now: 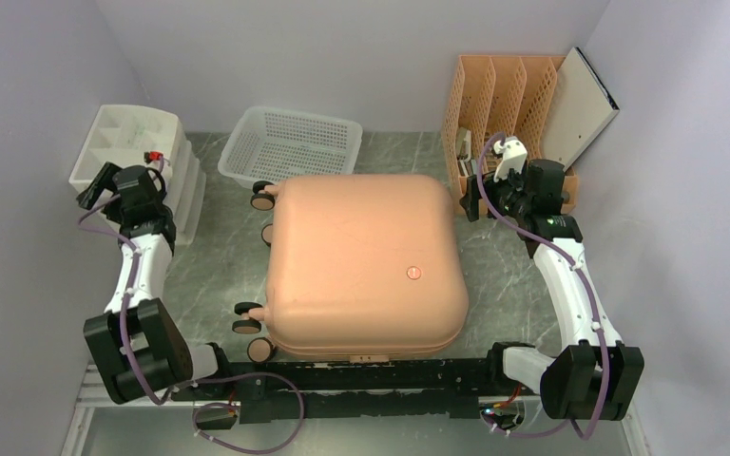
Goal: Open, take out, and arrange the luggage
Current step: Move the storage box to the corner of the board.
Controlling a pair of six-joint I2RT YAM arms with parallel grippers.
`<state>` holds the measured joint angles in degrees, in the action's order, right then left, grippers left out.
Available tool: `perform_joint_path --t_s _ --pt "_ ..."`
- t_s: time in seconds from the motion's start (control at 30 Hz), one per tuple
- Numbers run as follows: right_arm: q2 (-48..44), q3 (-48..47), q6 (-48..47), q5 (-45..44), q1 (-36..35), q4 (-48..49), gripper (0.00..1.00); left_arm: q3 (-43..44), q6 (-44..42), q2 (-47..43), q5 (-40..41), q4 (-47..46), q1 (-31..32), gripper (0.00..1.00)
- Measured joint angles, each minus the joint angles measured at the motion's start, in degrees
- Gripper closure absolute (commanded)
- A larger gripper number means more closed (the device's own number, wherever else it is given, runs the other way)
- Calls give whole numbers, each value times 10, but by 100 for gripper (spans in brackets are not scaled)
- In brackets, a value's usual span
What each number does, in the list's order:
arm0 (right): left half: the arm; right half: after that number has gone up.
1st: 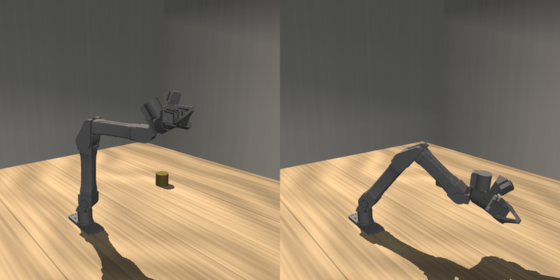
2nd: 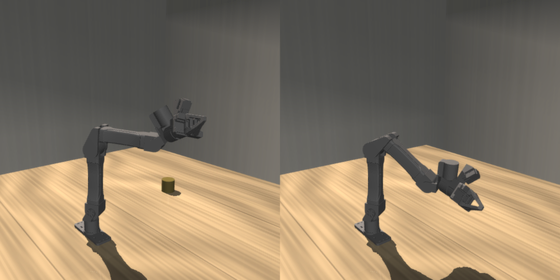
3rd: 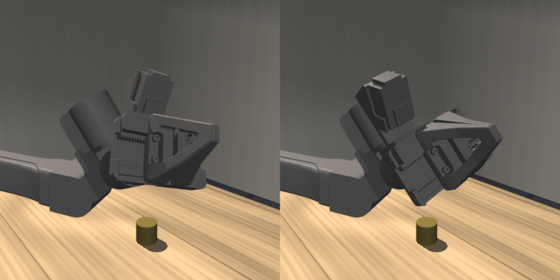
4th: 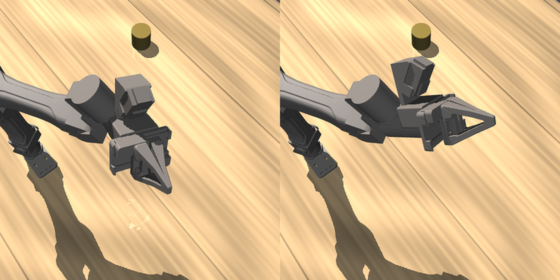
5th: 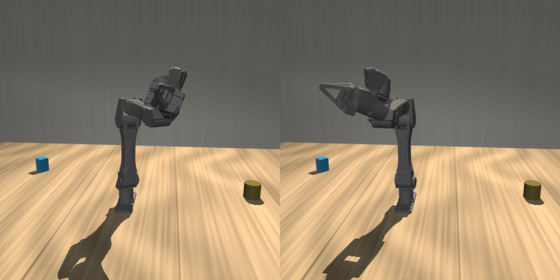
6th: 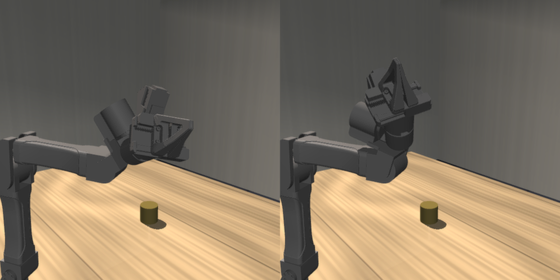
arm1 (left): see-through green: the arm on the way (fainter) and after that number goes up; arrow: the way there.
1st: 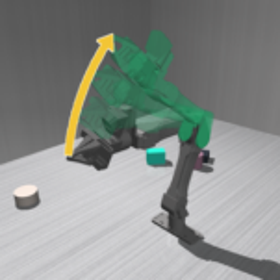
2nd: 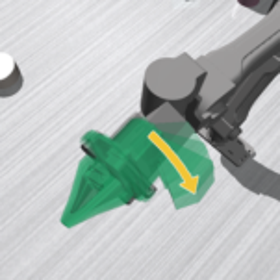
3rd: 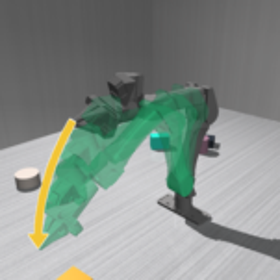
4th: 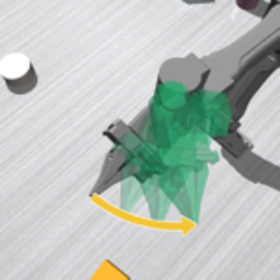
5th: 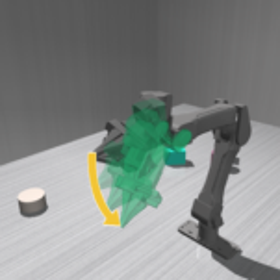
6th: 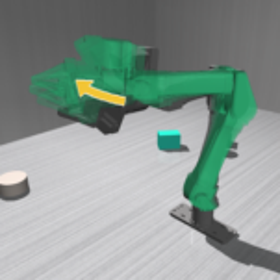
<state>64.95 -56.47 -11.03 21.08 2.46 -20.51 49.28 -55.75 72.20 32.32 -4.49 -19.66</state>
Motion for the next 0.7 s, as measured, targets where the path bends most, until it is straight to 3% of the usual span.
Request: perform_joint_path --t_s 0.7 --pt "0 0 3 0 3 0 7 111 31 132 -12 -34 22 3"
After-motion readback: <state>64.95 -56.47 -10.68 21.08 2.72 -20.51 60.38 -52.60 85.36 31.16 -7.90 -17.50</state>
